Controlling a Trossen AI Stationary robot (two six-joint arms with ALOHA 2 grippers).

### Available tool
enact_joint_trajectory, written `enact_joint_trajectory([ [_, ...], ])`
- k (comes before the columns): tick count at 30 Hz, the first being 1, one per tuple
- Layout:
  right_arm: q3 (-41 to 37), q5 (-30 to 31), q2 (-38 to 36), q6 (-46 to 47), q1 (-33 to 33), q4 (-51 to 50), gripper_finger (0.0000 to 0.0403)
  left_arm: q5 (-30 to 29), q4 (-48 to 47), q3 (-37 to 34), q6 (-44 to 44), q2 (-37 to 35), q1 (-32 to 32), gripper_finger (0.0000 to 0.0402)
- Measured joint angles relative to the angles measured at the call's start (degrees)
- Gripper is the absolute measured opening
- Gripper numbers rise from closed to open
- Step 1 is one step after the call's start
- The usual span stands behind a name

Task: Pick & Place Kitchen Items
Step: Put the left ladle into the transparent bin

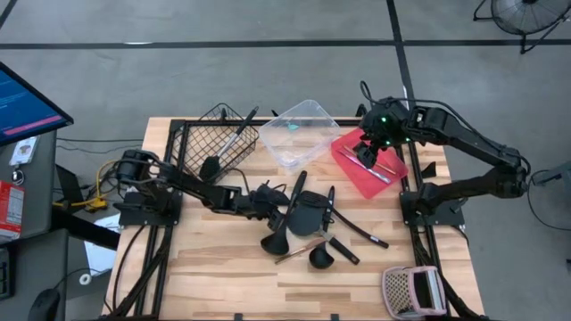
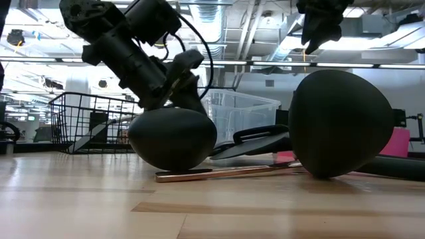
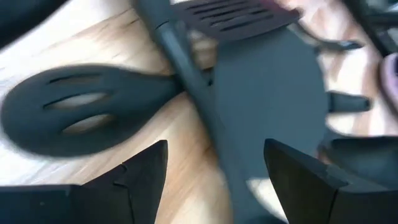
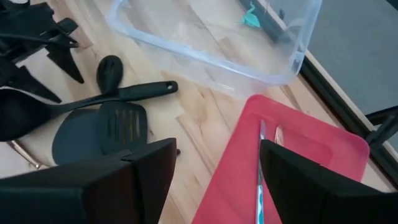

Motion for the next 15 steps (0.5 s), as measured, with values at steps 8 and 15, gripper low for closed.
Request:
enact_joint_trajectory([
  [8,0.00,-0.01,0.00,0.00,0.99,-0.17,0.0227,-2.12,0.56,0.51,0.02,0.19,0.01,0.0249],
  [15,0.00,-0.01,0.00,0.00,0.97,-0.17,0.0227,-4.95,0.97,0.49,-0.15,0.72,0.03,0.0248],
])
